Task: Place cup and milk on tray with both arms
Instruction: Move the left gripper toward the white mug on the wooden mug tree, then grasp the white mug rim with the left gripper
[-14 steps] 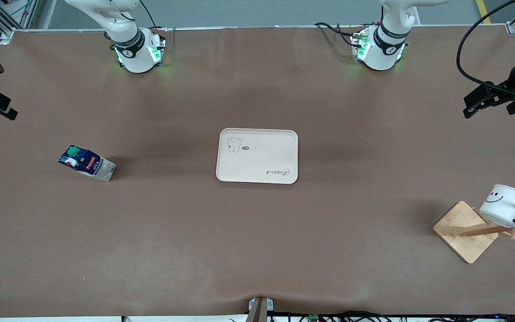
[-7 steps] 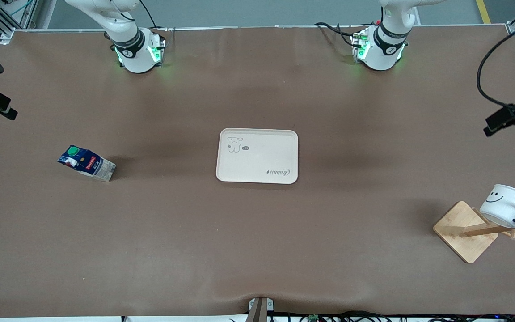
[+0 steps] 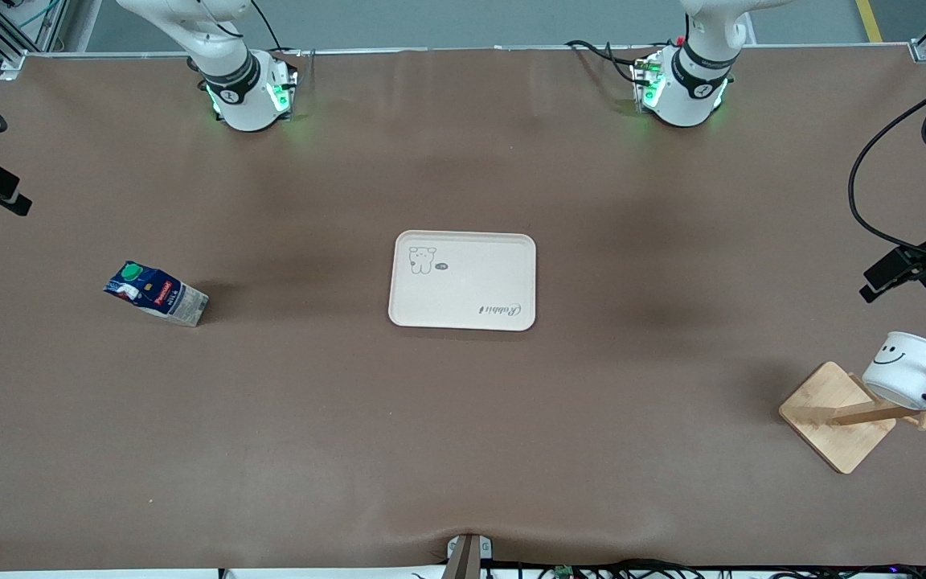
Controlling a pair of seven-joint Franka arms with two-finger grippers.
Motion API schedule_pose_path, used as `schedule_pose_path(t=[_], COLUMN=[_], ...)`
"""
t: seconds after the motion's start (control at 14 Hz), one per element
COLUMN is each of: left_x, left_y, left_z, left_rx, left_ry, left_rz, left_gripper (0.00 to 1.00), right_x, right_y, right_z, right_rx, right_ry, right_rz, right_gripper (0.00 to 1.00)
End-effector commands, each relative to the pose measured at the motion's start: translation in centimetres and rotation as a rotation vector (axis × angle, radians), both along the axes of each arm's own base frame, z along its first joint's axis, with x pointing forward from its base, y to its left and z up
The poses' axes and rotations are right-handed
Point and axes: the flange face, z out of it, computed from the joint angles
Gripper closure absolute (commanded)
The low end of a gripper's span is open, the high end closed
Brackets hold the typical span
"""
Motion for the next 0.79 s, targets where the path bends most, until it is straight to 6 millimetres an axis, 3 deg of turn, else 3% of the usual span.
schedule_pose_path(t=[0.0, 0.36, 0.71], left_x=[0.3, 1.1, 2.4], left_y=[1.9, 6.4, 8.0], left_z=[-1.0, -4.8, -7.5], left_rx=[-0.015, -0.071, -0.107], left_ry=[-0.04, -0.144, -0.185], left_rz=[0.024, 0.007, -0.01], left_gripper=[0.0, 0.0, 0.0], right_x=[0.1, 0.9, 1.2], right_y=[-0.3, -0.6, -0.5], right_z=[0.5, 0.4, 0.6], right_rx=[-0.007, -0.012, -0.014], right_ry=[-0.001, -0.039, -0.065], right_rz=[0.006, -0.001, 0.004], right_gripper=[0.0, 0.0, 0.0])
